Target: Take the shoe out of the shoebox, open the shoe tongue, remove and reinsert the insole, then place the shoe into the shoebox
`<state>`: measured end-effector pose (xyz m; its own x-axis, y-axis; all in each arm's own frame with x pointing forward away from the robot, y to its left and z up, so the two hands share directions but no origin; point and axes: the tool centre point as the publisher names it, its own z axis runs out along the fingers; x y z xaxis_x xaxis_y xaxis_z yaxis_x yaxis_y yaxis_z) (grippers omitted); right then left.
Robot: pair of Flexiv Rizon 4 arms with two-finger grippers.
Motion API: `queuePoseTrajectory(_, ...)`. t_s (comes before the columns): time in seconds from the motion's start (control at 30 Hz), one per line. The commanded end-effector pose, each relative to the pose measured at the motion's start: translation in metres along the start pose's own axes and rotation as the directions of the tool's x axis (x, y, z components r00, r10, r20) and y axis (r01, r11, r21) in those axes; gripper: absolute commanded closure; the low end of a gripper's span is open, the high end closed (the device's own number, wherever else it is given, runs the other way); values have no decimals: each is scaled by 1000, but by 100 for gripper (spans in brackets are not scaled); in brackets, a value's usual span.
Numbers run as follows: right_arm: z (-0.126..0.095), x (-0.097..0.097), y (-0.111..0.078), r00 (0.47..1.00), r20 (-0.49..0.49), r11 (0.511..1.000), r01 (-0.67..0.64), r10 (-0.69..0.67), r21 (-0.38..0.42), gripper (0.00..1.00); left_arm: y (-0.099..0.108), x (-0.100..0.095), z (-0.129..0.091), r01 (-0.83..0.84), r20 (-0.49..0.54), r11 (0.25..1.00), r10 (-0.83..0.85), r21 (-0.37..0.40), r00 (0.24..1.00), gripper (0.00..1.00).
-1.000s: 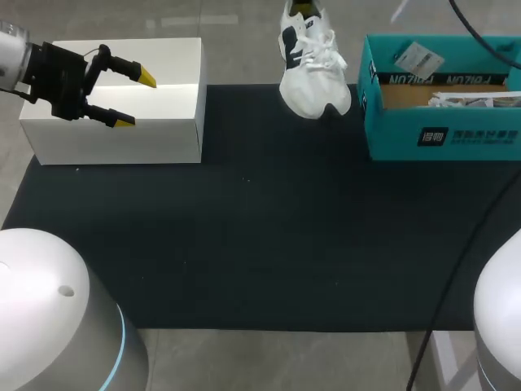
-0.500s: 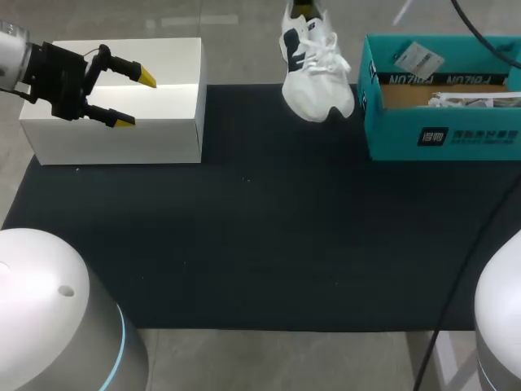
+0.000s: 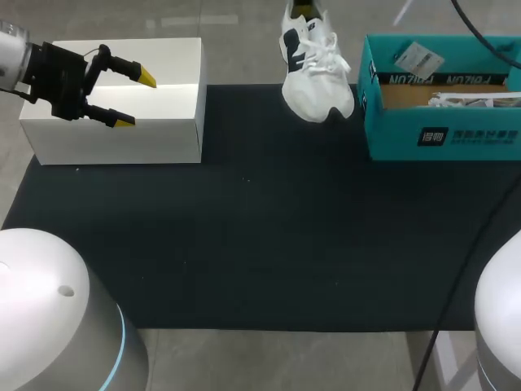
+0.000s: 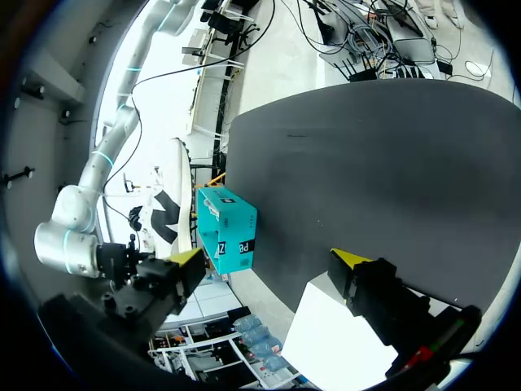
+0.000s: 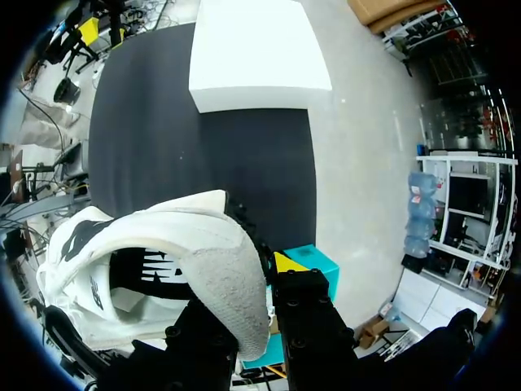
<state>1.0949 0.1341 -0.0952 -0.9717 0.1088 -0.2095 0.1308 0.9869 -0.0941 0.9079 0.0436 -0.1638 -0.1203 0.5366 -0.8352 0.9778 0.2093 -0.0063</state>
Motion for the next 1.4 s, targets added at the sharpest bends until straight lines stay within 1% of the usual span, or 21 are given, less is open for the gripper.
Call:
queuePoseTrajectory(0.03,3,-2,-10,1000,-16,1000,3,-3,7,100,1,0,0,0,-5,1000,0,1,1000,0)
queuePoseTrajectory(0.2,10,-17,-29,1000,-18,1000,4,-4,12,100,1,0,0,0,-5,1000,0,1,1000,0)
queuePoseTrajectory(0.3,16,-29,-44,1000,-22,1000,13,-13,18,100,1,0,0,0,-5,1000,0,1,1000,0)
queuePoseTrajectory(0.37,19,-35,-54,1000,-5,1000,22,-22,16,100,1,0,0,0,-5,1000,0,1,1000,0)
queuePoseTrajectory(0.43,24,-39,-64,1000,-14,999,24,-24,22,100,1,0,0,0,-5,1000,0,1,1000,0)
queuePoseTrajectory(0.47,25,-42,-70,1000,1,999,28,-28,17,100,1,0,0,0,-5,1000,0,1,1000,0)
queuePoseTrajectory(0.57,28,-46,-92,999,6,998,50,-50,25,100,1,0,0,0,-5,1000,0,1,1000,0)
queuePoseTrajectory(0.67,34,-53,-113,998,-7,997,66,-66,32,100,1,0,0,0,-5,1000,0,1,1000,0)
queuePoseTrajectory(0.7,36,-54,-118,998,-3,997,69,-69,31,100,1,0,0,0,-5,1000,0,1,1000,0)
queuePoseTrajectory(0.93,40,-80,-159,998,-10,997,64,-64,35,100,1,0,0,0,-5,1000,0,1,1000,0)
queuePoseTrajectory(0.97,41,-86,-169,998,-12,998,59,-59,31,100,1,0,0,0,-5,1000,0,1,1000,0)
queuePoseTrajectory(1.07,41,-95,-188,998,-18,998,64,-64,27,100,1,0,0,0,-5,1000,0,1,1000,0)
queuePoseTrajectory(1.2,41,-103,-212,996,-4,996,92,-92,6,100,1,0,0,0,-5,1000,0,1,1000,0)
queuePoseTrajectory(1.27,42,-106,-224,994,22,995,104,-104,6,100,1,0,0,0,-5,1000,0,1,1000,0)
queuePoseTrajectory(1.4,40,-117,-244,994,36,994,107,-107,15,100,1,0,0,0,-5,1000,0,1,1000,0)
